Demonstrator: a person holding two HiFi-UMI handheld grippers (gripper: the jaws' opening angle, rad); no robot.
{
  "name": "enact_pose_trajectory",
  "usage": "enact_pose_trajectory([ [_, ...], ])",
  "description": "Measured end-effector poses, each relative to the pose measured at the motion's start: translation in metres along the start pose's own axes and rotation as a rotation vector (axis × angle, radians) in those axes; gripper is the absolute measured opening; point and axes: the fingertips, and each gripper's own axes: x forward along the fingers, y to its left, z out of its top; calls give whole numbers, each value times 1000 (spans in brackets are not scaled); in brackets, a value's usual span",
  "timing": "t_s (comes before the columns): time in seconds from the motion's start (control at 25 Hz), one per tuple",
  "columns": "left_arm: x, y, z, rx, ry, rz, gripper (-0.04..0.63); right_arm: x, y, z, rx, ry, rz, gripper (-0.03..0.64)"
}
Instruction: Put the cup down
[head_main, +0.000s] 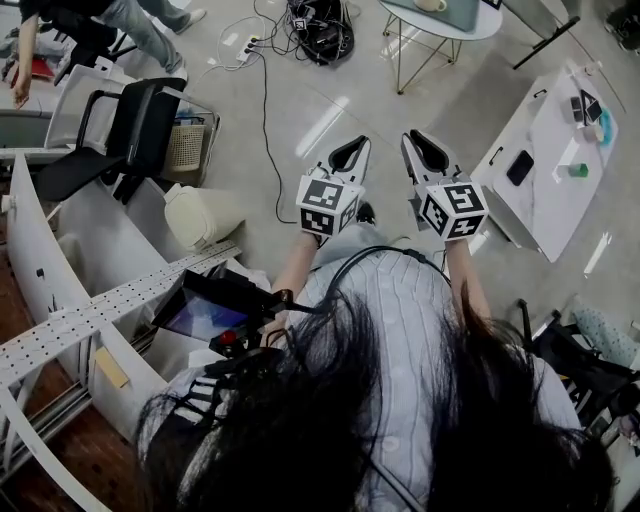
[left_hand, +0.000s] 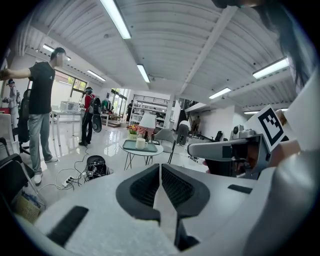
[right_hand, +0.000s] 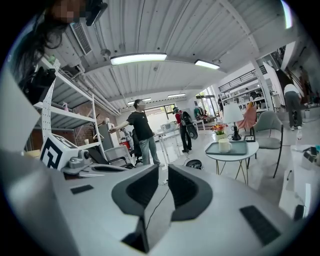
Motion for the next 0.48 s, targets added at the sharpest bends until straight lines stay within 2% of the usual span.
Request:
enact_pose_trajectory([
  [0.48,0,-5,2,-1,-21,-10,18,-7,4,-6,-4,9,1,78],
])
